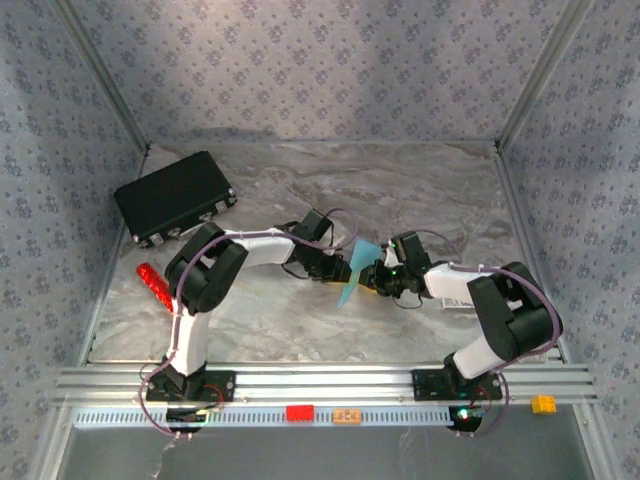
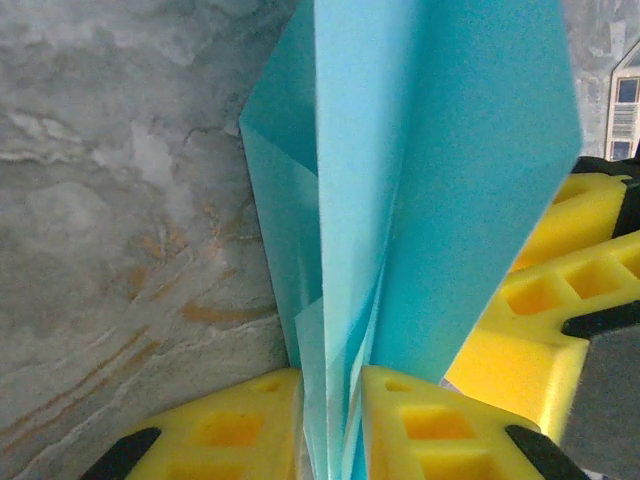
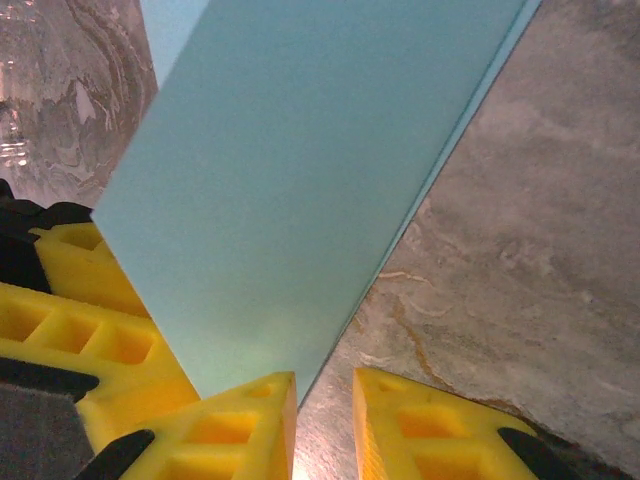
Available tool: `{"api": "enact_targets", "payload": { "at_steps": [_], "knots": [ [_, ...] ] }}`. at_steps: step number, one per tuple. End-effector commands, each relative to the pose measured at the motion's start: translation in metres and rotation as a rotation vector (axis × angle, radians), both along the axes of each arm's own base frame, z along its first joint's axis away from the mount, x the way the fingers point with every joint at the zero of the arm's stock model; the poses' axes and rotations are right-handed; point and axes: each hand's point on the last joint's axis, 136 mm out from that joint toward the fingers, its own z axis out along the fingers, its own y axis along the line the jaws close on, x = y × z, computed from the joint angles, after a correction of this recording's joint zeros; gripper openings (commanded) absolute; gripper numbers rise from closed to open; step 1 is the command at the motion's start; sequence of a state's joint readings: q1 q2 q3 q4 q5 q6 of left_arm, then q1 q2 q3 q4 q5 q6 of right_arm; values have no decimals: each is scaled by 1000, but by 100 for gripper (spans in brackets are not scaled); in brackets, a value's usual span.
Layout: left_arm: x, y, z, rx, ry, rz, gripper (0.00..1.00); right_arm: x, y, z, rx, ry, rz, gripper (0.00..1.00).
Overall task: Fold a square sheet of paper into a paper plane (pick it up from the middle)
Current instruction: Pick up the paper plane from the center of the table.
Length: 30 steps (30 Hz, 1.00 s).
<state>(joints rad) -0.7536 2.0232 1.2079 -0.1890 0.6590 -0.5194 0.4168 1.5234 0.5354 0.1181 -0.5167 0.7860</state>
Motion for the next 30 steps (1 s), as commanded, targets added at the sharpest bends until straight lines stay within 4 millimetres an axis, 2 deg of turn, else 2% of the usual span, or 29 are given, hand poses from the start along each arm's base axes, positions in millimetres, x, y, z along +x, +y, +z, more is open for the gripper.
{"api": "enact_targets", "payload": {
  "at_steps": [1,6,11,17,19,24,30],
  "knots": [
    [-13,-8,-4,-7,32,-59,22,-10,2,-9,17,50,5,23],
    [-15,-12,0,-27,27,-78,20,-11,2,-8,27,46,-3,23],
    [-15,-14,3,-33,17,-79,12,-10,0,-6,27,37,-13,23],
    [-5,-10,25,-15,-82,-8,2,-5,-16,6,-4,-2,-57,22],
    [2,-2,33,41,-149,55,0,-4,-25,11,-38,-22,-83,22],
    [20,28,45,318,-359,208,0,-1,-42,26,-90,-73,-138,22],
    [20,43,46,493,-425,241,0,0,-42,35,-77,-96,-143,23]
  ]
}}
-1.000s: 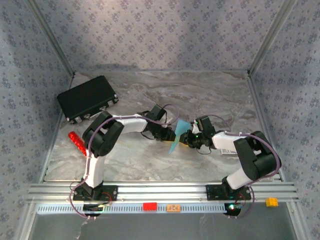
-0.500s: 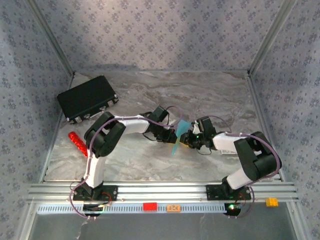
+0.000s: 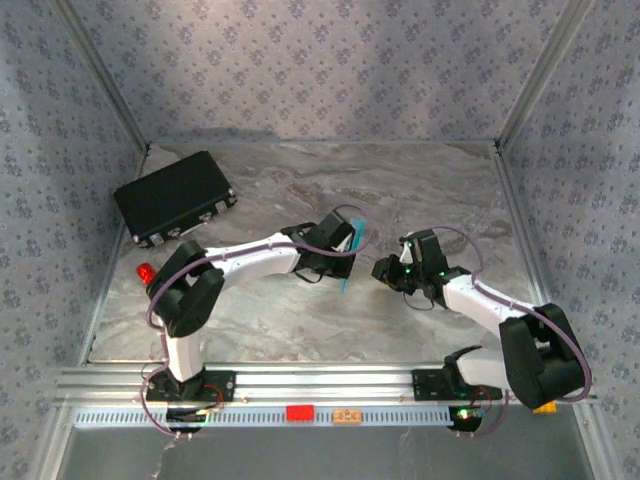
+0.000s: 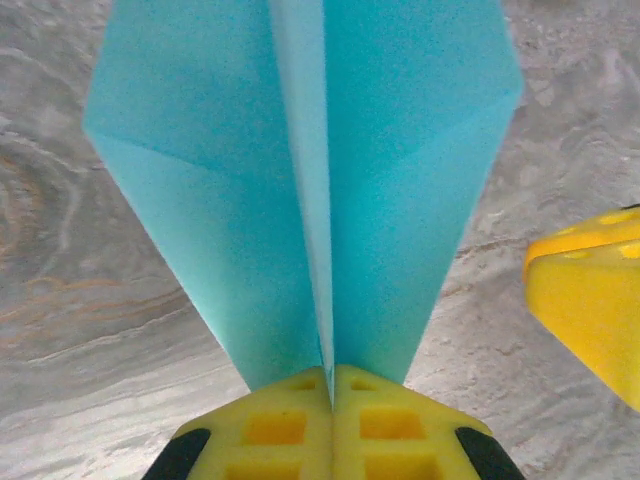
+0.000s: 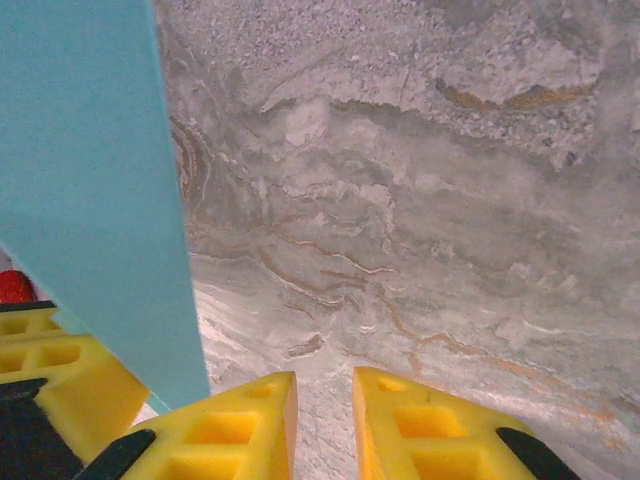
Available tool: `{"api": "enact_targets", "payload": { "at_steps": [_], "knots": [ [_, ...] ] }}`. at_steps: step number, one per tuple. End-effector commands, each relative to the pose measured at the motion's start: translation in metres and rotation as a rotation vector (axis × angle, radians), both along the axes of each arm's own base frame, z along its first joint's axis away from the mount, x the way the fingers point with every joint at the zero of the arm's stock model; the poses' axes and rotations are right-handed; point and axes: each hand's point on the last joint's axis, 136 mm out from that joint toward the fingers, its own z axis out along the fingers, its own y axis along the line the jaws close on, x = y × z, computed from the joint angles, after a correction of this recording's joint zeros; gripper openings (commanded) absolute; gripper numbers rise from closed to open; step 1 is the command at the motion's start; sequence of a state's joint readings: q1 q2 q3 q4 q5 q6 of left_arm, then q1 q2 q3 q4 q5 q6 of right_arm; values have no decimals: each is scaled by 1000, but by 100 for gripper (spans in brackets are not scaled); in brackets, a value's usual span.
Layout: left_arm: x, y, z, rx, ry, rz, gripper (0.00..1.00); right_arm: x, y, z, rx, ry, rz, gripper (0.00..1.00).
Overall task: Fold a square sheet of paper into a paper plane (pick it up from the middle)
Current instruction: Pick up the paper plane from the center of the table, then place the paper plane at the center of the table.
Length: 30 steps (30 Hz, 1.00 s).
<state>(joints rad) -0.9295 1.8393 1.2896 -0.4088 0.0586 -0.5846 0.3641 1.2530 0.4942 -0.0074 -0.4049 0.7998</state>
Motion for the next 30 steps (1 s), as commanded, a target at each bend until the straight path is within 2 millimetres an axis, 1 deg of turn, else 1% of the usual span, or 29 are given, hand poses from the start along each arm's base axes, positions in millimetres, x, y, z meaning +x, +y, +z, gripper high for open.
{"api": "enact_targets", "payload": {
  "at_steps": [1,6,10,18,26,30],
  "knots": [
    [8,33,-5,177,-44,100,0,-5,-7,-6,-35,26,-14,23],
    [4,44,-7,203,-42,136,0,-3,-3,-3,-27,14,-8,23],
    [-1,49,-14,204,-22,154,0,-2,1,0,-18,-2,1,24],
    [-5,55,-29,230,32,185,0,-4,3,-1,-25,-3,12,24],
    [-6,60,-34,271,48,201,0,-7,2,-7,-28,12,9,24],
    [-6,59,-38,278,56,200,3,-4,4,-7,-25,13,15,24]
  ]
}}
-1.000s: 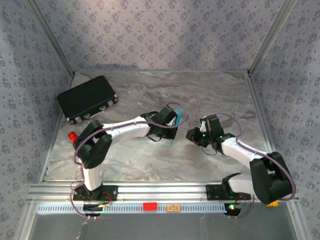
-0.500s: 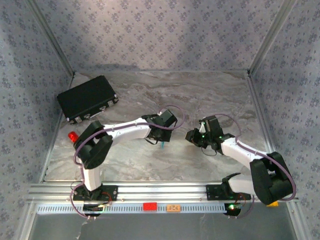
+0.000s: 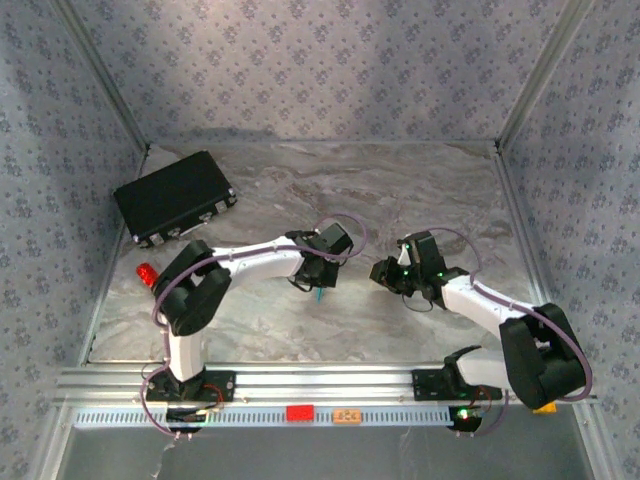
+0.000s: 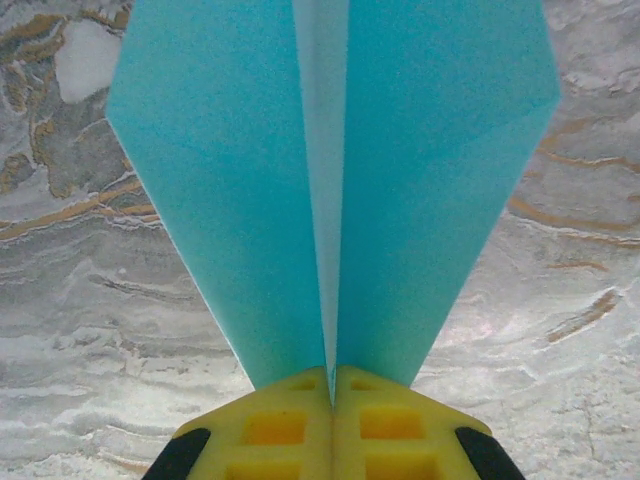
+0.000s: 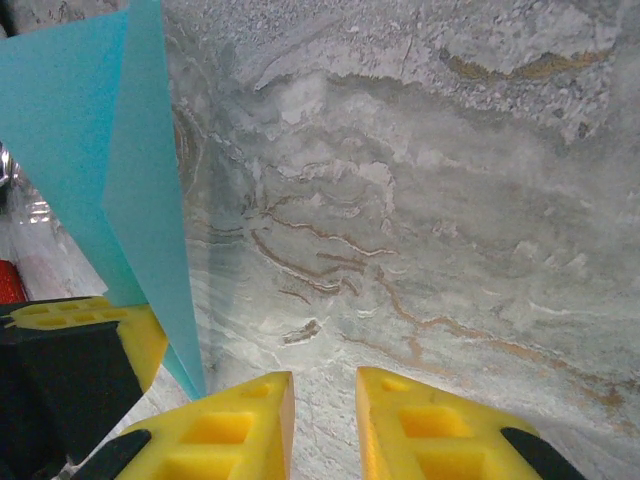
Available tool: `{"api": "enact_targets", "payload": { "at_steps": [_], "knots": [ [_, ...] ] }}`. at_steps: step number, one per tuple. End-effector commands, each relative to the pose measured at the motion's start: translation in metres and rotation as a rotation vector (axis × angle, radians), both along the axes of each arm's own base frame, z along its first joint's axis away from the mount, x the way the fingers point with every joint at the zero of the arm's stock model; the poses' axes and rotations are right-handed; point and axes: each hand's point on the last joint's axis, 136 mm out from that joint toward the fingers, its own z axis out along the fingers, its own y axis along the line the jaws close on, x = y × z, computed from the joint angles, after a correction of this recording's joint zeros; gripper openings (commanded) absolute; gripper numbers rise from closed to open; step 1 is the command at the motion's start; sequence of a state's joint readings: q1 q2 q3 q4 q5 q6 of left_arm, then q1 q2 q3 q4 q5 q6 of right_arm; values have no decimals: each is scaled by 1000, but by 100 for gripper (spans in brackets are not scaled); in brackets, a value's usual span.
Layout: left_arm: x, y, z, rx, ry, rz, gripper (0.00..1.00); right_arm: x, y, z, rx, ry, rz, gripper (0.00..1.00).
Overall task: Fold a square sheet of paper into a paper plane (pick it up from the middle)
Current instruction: Place the paper plane at the center of the table.
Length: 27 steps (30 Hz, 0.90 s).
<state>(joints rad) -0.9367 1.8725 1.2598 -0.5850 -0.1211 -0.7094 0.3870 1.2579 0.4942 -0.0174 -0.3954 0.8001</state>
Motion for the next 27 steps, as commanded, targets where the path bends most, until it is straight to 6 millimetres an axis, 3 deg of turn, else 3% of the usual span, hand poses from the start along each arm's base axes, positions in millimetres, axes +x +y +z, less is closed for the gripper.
{"api": "enact_targets", "payload": {
  "at_steps": [1,27],
  "knots": [
    [2,1,1,22,12,20,3,0,1,-4,-14,3,0,24],
    [2,0,-10,42,29,7,14,1,6,-6,-11,11,17,24]
  ]
}}
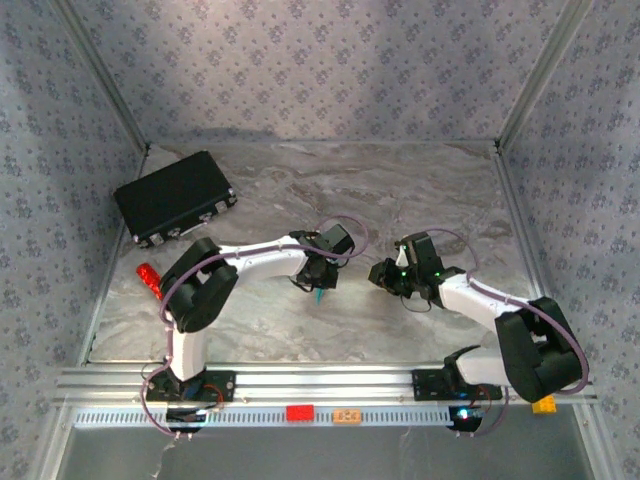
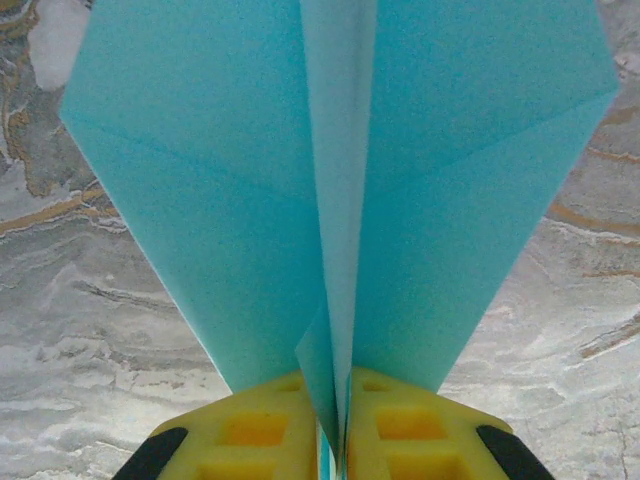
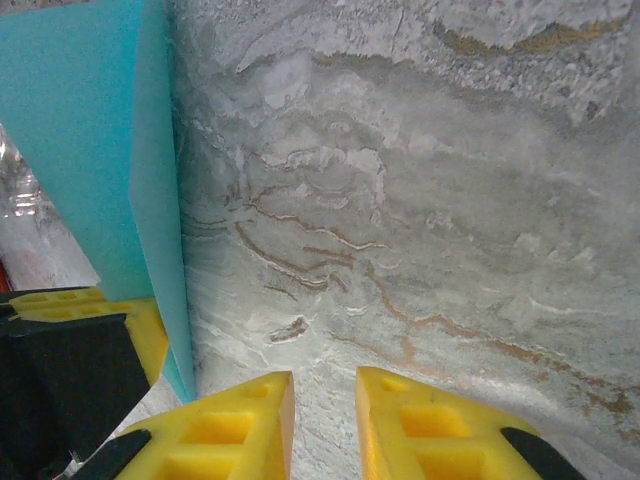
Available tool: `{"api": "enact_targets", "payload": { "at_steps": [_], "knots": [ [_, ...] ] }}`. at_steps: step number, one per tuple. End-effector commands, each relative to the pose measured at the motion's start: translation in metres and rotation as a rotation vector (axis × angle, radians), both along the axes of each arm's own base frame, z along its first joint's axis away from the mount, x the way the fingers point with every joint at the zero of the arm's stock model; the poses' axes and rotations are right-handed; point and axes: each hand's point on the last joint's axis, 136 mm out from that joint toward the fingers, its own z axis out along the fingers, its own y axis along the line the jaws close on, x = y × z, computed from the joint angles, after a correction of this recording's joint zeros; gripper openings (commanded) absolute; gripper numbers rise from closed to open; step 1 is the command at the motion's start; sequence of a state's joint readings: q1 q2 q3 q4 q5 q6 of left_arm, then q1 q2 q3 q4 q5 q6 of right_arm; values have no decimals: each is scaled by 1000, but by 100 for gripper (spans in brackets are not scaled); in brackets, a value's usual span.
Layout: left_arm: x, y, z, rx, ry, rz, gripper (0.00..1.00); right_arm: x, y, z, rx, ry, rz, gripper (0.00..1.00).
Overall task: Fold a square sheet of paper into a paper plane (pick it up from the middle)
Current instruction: Place the paper plane at the center of the table.
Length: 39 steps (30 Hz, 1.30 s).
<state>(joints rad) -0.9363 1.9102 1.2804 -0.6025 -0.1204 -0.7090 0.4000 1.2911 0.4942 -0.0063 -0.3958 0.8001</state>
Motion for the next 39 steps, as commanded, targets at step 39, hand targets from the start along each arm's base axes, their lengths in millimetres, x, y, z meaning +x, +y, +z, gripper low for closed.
{"api": "enact_targets", "payload": {
  "at_steps": [39],
  "knots": [
    [1,5,-24,89,73,225,33,-1,-5,6,-20,-25,-18,26]
  ]
}}
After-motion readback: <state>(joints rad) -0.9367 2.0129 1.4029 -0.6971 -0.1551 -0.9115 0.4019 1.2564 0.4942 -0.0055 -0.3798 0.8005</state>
